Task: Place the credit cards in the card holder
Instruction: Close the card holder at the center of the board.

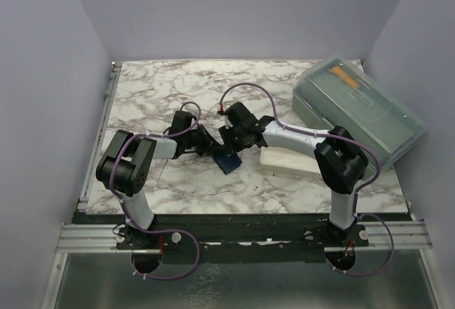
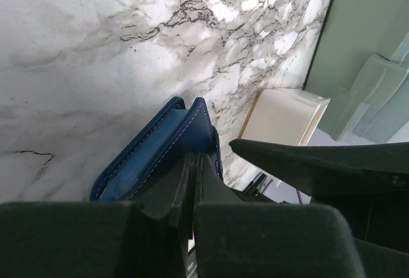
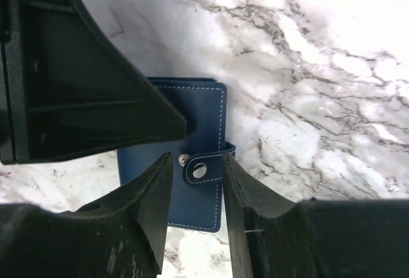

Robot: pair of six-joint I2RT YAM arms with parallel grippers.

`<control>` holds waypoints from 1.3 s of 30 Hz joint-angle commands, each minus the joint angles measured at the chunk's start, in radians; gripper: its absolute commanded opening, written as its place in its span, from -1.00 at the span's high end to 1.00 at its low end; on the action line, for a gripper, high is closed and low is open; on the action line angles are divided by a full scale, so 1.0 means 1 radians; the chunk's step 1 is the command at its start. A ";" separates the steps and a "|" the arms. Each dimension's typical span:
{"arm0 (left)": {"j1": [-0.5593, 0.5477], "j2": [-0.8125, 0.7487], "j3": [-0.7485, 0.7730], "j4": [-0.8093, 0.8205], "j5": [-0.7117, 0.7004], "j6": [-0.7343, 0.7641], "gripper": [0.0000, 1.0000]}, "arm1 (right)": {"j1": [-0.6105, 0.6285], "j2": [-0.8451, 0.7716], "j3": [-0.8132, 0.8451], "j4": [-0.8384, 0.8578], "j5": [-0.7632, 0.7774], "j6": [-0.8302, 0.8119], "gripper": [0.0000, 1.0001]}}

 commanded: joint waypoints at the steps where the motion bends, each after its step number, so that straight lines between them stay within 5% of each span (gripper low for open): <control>1: -0.010 0.004 -0.030 -0.031 -0.056 0.029 1.00 | 0.018 0.035 0.047 -0.062 0.139 -0.037 0.23; 13: -0.010 -0.002 -0.036 -0.031 -0.058 0.032 1.00 | 0.020 0.012 0.053 -0.075 0.117 -0.007 0.78; 17: -0.010 0.001 -0.036 -0.031 -0.056 0.033 1.00 | 0.020 -0.021 0.043 -0.084 0.102 0.022 0.40; 20: -0.011 0.000 -0.037 -0.031 -0.055 0.034 1.00 | 0.020 -0.042 0.032 -0.080 0.107 0.031 0.35; 39: -0.010 0.002 -0.037 -0.030 -0.053 0.038 1.00 | 0.020 0.002 0.050 -0.094 0.117 0.029 0.80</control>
